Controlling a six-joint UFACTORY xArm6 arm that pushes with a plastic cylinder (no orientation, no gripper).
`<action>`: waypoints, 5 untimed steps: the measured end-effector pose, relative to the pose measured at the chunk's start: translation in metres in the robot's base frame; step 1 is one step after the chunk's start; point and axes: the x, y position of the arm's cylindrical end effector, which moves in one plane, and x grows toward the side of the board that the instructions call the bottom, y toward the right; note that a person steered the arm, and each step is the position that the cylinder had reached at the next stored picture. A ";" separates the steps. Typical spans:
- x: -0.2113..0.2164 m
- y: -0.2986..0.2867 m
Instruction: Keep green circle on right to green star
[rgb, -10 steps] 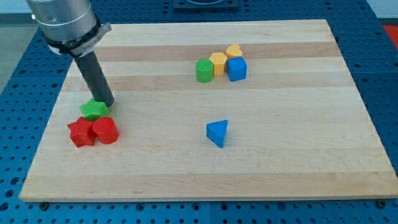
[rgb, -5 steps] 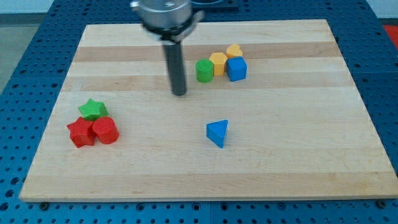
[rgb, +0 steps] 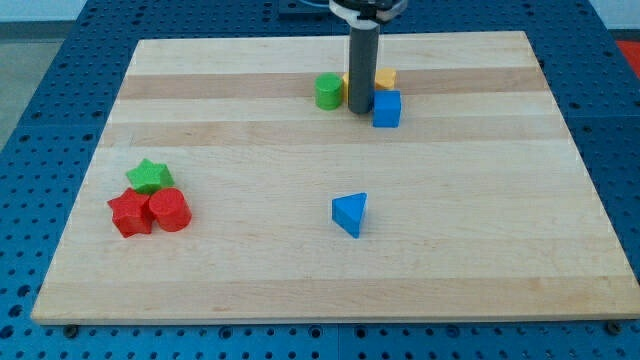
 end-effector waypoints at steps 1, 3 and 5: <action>-0.024 -0.004; -0.014 -0.082; 0.019 -0.125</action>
